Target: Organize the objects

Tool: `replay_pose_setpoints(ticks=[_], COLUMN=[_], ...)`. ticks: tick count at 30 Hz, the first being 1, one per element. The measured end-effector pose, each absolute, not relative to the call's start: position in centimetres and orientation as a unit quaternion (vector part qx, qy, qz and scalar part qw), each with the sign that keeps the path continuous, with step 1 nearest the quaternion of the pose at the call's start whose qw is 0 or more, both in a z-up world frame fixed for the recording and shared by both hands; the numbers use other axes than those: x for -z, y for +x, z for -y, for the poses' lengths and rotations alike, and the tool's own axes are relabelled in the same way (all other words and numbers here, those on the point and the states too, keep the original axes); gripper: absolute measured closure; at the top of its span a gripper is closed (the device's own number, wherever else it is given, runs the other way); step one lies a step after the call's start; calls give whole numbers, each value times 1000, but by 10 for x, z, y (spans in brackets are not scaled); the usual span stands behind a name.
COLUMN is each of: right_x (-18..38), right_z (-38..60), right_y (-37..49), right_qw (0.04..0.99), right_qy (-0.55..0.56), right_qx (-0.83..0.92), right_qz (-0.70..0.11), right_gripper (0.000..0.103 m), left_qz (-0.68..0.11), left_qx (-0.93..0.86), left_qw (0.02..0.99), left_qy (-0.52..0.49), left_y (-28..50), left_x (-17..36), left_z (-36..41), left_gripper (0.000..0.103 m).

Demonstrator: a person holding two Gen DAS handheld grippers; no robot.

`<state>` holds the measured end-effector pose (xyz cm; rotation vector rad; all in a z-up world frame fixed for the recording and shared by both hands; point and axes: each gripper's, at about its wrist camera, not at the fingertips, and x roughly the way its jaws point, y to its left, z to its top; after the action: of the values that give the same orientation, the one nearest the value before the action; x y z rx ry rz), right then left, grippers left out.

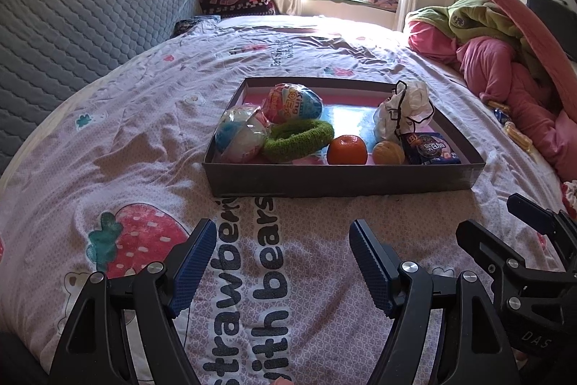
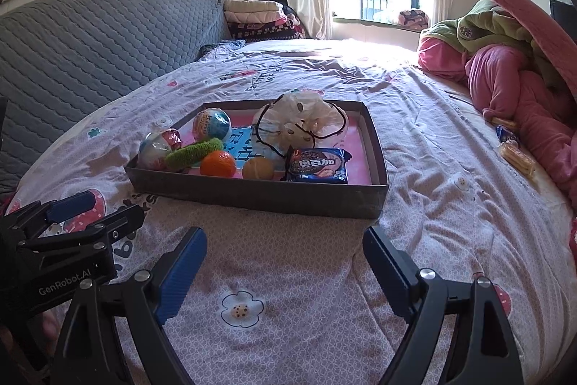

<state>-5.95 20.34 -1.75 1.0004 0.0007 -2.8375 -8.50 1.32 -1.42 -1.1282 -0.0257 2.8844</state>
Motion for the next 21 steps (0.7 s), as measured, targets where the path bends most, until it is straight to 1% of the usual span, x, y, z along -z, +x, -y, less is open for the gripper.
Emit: replay_pose_setpoints(ticks=[21], right_x=[31], right_z=[-204], right_y=[-65], right_qw=[61], right_qy=[354], right_qx=[933], right_qz=[-5], right_gripper=[15], left_qz=[9], left_qx=[-924], left_qw=[20], left_qy=[-381], left_y=[-89], left_x=[26], left_z=[-11], left_gripper=[26])
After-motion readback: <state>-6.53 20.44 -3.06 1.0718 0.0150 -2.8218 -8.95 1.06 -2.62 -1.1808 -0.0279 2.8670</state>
